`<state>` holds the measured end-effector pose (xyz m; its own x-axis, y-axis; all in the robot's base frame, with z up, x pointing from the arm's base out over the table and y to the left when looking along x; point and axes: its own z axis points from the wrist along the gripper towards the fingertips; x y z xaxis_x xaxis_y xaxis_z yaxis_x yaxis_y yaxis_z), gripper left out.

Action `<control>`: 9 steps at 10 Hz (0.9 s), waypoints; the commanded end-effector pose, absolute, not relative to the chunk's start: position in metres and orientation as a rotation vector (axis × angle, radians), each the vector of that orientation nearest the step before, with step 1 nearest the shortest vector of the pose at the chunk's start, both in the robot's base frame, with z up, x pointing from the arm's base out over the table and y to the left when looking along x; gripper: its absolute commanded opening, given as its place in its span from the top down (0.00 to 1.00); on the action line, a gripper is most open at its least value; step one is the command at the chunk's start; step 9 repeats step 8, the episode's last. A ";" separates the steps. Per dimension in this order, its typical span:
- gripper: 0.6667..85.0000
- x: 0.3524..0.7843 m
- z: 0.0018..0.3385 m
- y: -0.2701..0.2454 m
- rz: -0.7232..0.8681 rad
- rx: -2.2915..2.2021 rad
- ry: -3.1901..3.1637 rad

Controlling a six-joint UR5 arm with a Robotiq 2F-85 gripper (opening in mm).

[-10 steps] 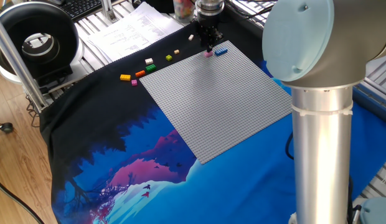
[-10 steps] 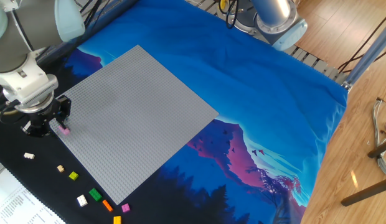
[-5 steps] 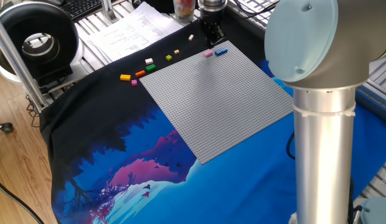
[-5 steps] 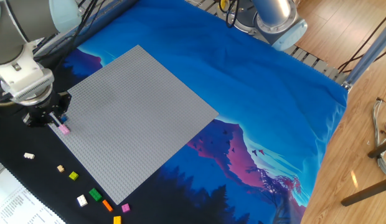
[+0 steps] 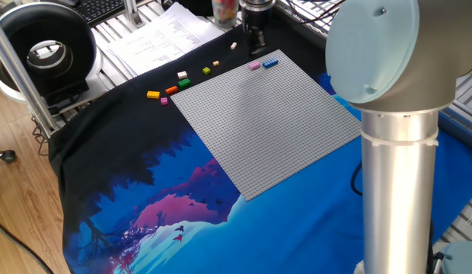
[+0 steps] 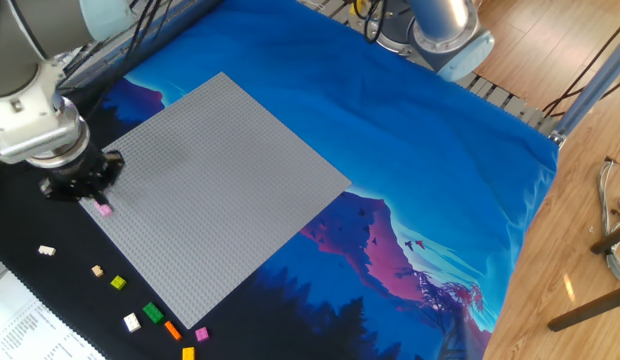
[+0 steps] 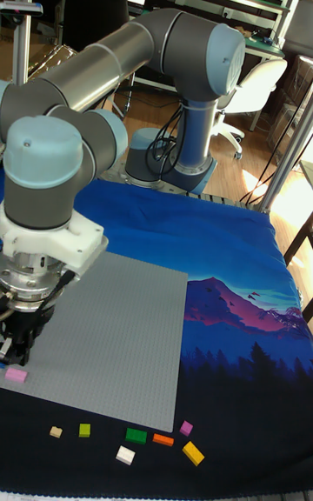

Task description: Build with small Lego blocks

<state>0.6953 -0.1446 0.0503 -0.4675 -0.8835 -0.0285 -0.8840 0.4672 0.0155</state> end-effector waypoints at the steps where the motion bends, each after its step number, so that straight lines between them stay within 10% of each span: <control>1: 0.98 0.695 0.068 -0.109 0.143 -1.252 2.807; 9: 0.98 0.716 0.056 -0.095 0.067 -0.969 2.853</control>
